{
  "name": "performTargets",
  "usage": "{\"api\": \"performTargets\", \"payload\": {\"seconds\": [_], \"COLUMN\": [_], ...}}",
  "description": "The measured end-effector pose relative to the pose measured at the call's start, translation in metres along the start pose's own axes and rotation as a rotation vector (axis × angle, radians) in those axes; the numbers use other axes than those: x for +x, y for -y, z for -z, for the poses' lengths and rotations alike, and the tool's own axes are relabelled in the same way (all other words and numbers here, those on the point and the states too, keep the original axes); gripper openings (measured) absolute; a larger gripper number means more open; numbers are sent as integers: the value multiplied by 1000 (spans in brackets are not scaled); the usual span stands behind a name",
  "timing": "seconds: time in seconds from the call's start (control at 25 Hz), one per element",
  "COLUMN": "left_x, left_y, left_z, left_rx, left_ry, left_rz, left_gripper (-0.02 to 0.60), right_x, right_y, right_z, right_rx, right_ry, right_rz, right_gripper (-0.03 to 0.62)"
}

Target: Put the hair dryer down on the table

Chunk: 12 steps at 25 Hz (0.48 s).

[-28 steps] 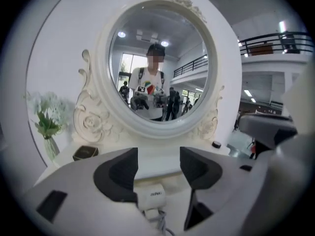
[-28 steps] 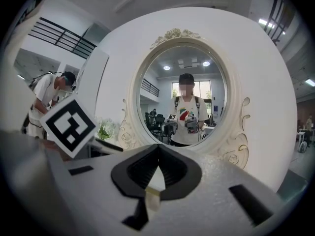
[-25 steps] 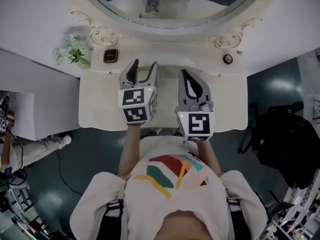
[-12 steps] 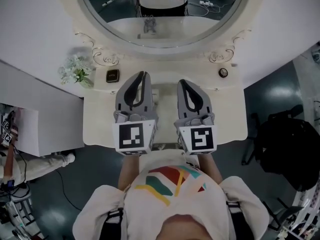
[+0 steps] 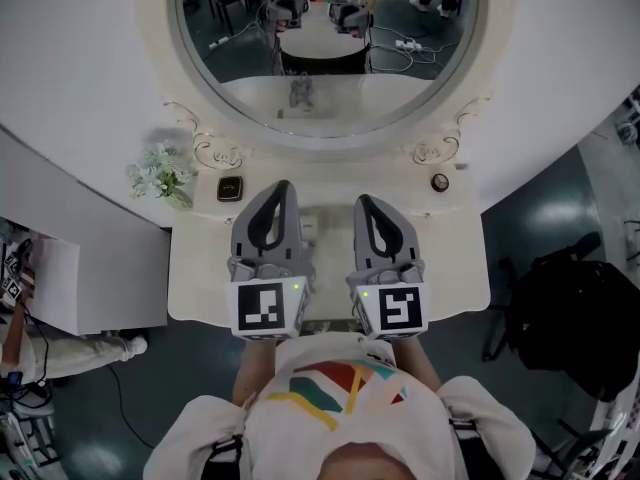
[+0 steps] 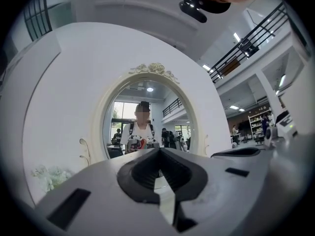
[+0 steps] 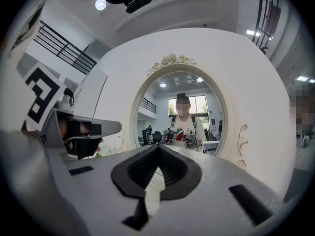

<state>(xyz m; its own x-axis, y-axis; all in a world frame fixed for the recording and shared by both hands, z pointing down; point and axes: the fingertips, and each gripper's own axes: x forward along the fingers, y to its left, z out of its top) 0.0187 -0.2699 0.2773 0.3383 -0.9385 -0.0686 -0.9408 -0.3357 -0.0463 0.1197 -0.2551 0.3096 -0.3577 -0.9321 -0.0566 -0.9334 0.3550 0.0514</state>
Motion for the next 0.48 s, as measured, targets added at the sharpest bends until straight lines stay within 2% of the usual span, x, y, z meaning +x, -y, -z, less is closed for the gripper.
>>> {"api": "performTargets", "payload": {"seconds": [0.24, 0.48], "left_x": [-1, -2], "left_y": [-9, -8], "left_z": [-7, -6], "left_rx": [-3, -6], "left_ry": [26, 34], "left_rz": [-30, -18], "left_gripper": [5, 5], "right_x": [0, -1], "right_y": [4, 10], "right_z": [-1, 0], "right_rx": [-24, -38], "right_ry": [10, -12], "right_rz": [10, 34], "right_gripper": [0, 0]}}
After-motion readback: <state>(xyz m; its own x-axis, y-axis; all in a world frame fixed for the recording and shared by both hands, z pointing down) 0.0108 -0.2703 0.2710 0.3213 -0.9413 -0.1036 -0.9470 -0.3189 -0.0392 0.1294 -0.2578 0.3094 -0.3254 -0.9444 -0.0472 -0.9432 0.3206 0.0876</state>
